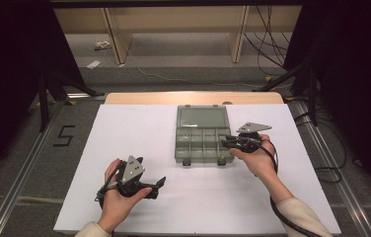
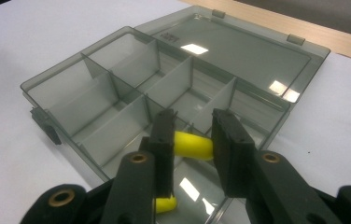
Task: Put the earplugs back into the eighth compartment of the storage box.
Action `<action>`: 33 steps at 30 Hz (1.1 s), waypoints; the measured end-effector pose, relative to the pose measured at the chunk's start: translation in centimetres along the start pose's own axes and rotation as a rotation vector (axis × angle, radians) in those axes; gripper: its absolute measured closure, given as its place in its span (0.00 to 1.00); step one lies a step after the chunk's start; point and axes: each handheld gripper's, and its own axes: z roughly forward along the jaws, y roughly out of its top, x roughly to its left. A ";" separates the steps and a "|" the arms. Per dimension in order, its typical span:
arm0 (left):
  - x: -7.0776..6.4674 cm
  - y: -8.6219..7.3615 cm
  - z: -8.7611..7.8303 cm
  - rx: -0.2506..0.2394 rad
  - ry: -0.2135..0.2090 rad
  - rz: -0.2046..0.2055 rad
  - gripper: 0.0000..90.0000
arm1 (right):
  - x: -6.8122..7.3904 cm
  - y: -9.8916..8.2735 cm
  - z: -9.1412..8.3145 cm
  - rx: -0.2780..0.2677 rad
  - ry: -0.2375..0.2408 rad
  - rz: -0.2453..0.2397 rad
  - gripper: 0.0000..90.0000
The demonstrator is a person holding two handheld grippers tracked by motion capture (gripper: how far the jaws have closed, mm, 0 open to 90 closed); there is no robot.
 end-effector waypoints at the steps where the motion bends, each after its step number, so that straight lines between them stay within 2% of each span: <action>1: 0.0 0.0 0.0 0.001 -0.001 0.001 0.00 | 0.0 0.0 0.1 0.002 -0.002 0.001 0.79; 22: 0.0 0.0 0.0 0.000 -0.001 0.000 0.00 | -0.1 -0.6 0.8 0.030 0.000 0.003 0.76; 33: 0.0 0.0 0.0 0.000 -0.001 0.000 0.00 | -0.3 -0.6 0.7 0.022 -0.003 0.020 0.68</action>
